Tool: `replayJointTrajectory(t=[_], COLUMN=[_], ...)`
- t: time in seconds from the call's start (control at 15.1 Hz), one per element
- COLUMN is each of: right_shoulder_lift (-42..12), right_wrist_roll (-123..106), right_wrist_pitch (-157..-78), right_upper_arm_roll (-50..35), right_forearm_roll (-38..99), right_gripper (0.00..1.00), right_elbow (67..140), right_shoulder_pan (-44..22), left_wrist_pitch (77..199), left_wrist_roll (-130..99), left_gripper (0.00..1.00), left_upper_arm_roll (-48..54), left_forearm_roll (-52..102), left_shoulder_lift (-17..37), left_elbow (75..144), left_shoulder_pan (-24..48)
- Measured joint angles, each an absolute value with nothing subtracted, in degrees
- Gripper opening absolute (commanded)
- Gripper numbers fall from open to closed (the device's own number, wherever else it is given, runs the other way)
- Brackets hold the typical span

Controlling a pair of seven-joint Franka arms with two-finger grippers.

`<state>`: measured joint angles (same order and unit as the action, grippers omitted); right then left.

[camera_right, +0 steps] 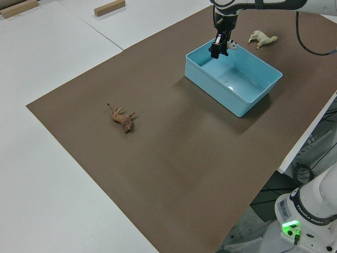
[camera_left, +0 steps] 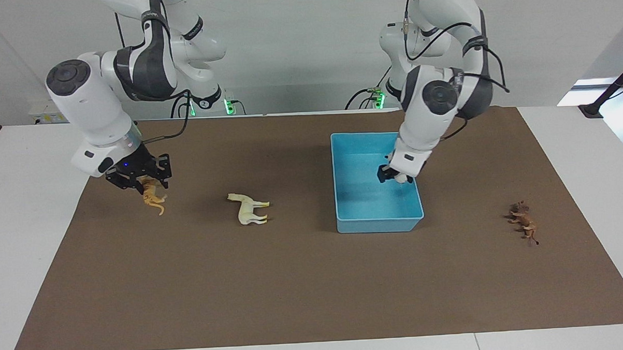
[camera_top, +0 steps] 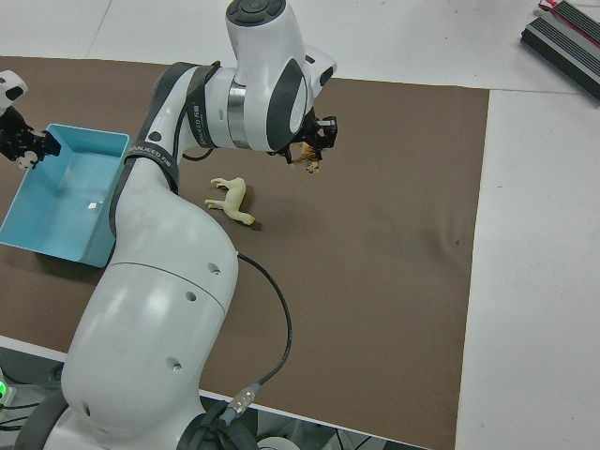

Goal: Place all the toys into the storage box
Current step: 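Carry the tan tiger into the blue box with the right gripper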

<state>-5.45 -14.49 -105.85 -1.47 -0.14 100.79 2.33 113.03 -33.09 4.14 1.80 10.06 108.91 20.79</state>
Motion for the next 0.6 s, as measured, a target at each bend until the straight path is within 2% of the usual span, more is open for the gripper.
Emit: replayJointTrajectory(t=[0.2,0.46,0.6], right_shoulder_lift=[-4.86,-4.83,-4.81], right_wrist_roll=[-13.66,0.52,13.77], right_wrist_pitch=[-105.13,-103.33,-103.2], right_upper_arm_roll=[-1.59,-7.98,-11.77], right_forearm_roll=[-0.14,-0.07,-0.2], right_gripper=[0.0,0.0,0.0], right_elbow=[100.67,98.9,97.42], right_shoulder_pan=[2.32,1.77,-2.94], left_wrist_pitch=[116.62,113.68,112.54], left_wrist_roll=[-33.57,-28.21,-22.49], left_gripper=[1.0,1.0,1.0], left_upper_arm_roll=[3.6,1.86,1.51], left_forearm_roll=[1.8,-1.28,-1.79], left_shoulder_lift=[8.54,6.38,5.78], left_elbow=[113.96,110.65,108.37], left_shoulder_pan=[21.39,17.39,13.34])
